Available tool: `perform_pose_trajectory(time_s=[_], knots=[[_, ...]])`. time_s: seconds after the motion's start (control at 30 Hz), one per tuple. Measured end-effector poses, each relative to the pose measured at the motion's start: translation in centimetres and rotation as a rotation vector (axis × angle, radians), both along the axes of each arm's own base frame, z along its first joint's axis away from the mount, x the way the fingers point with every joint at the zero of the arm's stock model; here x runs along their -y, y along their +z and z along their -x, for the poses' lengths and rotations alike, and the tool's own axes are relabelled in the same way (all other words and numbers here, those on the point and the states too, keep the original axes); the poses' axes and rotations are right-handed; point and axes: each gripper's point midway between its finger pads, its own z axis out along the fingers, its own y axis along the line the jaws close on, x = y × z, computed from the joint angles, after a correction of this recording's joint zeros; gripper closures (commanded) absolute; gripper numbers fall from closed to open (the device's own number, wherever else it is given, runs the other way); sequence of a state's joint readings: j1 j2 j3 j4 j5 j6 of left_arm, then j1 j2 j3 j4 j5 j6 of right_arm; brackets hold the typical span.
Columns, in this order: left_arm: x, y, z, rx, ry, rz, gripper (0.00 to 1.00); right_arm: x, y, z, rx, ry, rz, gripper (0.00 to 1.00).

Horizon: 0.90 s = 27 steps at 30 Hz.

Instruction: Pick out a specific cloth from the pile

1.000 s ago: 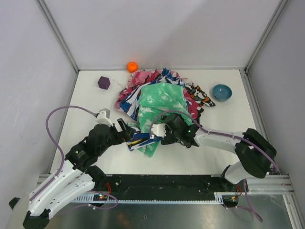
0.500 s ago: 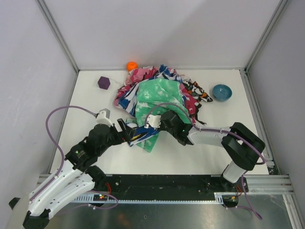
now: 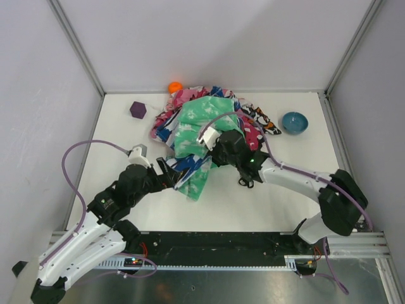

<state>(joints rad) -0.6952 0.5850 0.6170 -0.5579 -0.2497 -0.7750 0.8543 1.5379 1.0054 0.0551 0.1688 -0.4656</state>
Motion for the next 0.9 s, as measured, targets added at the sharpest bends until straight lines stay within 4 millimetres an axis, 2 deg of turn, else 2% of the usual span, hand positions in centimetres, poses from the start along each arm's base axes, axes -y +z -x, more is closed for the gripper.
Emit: perform_pose_trajectory(time_s=[0.2, 0.27, 0.4, 0.5, 0.57, 0.67, 0.73, 0.77, 0.83, 0.9], knots=[[0.4, -0.6, 0.2, -0.024, -0.026, -0.012, 0.0, -2.5, 6.9, 3.5, -0.132, 0.07, -0.286, 1.0], [0.7, -0.9, 0.3, -0.037, -0.046, -0.018, 0.0, -3.0, 8.6, 4.3, -0.167, 0.078, -0.361, 1.0], [1.5, -1.1, 0.5, -0.059, -0.087, -0.017, 0.0, -3.7, 10.5, 5.1, -0.271, 0.042, -0.487, 1.0], [2.3, -0.7, 0.7, -0.059, -0.126, -0.003, 0.0, -3.2, 11.1, 4.4, -0.354, -0.024, -0.578, 1.0], [2.8, -0.2, 0.8, -0.048, -0.154, 0.012, 0.0, -2.3, 11.7, 3.0, -0.406, -0.093, -0.652, 1.0], [3.8, 0.9, 0.7, -0.019, -0.195, 0.041, 0.0, 0.8, 12.4, -2.2, -0.476, -0.273, -0.815, 1.0], [4.5, 1.4, 0.5, -0.008, -0.217, 0.05, 0.0, 3.3, 11.9, -5.9, -0.51, -0.403, -0.905, 1.0], [4.9, 1.6, 0.3, -0.004, -0.227, 0.052, 0.0, 5.0, 11.1, -8.5, -0.538, -0.487, -0.96, 1.0], [5.5, 1.9, -0.2, -0.004, -0.24, 0.05, 0.0, 7.5, 8.4, -12.0, -0.606, -0.602, -1.029, 1.0], [6.2, 1.9, -0.7, -0.011, -0.251, 0.041, 0.0, 9.4, 4.6, -14.8, -0.698, -0.7, -1.075, 1.0]])
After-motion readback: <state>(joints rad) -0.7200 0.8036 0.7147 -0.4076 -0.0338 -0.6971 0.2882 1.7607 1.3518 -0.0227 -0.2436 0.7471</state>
